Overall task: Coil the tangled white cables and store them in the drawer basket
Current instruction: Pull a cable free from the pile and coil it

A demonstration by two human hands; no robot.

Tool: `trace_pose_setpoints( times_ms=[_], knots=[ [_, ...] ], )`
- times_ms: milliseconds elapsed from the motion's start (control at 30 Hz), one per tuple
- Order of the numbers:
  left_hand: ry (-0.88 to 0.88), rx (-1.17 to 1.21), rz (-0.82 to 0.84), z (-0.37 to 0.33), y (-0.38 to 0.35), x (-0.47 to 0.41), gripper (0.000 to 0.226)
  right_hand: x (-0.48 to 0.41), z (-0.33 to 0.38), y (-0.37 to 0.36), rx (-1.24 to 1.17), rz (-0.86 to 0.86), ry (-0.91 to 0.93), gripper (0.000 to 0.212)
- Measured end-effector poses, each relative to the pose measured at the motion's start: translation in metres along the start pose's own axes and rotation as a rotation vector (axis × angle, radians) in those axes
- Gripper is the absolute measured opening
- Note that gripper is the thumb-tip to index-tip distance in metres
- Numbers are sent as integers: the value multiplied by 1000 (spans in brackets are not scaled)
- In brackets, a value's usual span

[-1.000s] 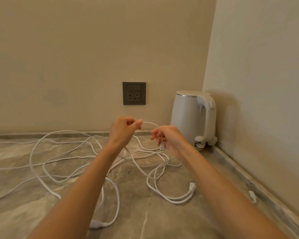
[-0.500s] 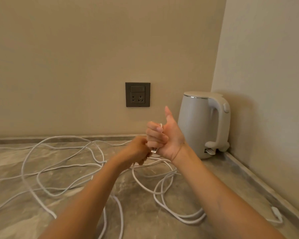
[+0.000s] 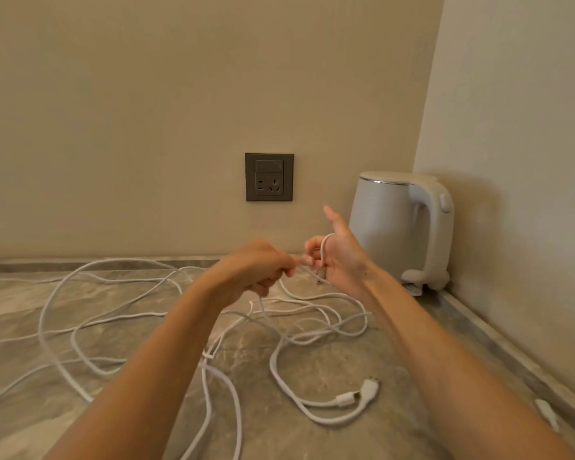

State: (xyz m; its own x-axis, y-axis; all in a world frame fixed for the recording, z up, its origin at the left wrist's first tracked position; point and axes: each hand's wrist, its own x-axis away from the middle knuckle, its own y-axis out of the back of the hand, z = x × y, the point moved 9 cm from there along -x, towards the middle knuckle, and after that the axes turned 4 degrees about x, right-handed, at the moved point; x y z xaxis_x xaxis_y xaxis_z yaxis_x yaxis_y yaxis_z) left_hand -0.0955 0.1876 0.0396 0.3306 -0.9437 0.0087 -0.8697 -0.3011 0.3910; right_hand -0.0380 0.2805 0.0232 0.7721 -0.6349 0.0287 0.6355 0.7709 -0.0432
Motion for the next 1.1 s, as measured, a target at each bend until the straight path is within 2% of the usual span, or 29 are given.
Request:
trace_pose_setpoints(
  times_ms=[167,333,400,533,600,633,733,900,1000,1100],
  knots=[
    [-105,128,-194,-13,26,3,35,0,-3,-11,265,44,22,78],
    [-244,136,-404,-27,43,11,35,7,-7,-42,252,296,-43,89],
    [-289,105,-471,-31,47,14,35,16,-11,-58,147,453,-98,88],
    [-331,60,-546,-26,49,14,37,38,1,-90,-284,770,-146,90],
    [-289,5,-469,-19,37,6,35,47,18,-99,-598,956,-135,88],
    [-252,-19,-400,-15,27,2,32,49,27,-98,-720,985,-107,86],
    [-91,-23,-131,3,-12,-8,38,40,44,-76,-958,852,-10,81],
    [32,-133,202,13,-52,-3,42,19,36,-28,-948,324,92,81],
    [57,-183,325,10,-56,9,41,12,29,-13,-785,135,121,77],
    [49,-225,282,4,-42,11,38,7,23,2,-434,-16,142,76]
  ],
)
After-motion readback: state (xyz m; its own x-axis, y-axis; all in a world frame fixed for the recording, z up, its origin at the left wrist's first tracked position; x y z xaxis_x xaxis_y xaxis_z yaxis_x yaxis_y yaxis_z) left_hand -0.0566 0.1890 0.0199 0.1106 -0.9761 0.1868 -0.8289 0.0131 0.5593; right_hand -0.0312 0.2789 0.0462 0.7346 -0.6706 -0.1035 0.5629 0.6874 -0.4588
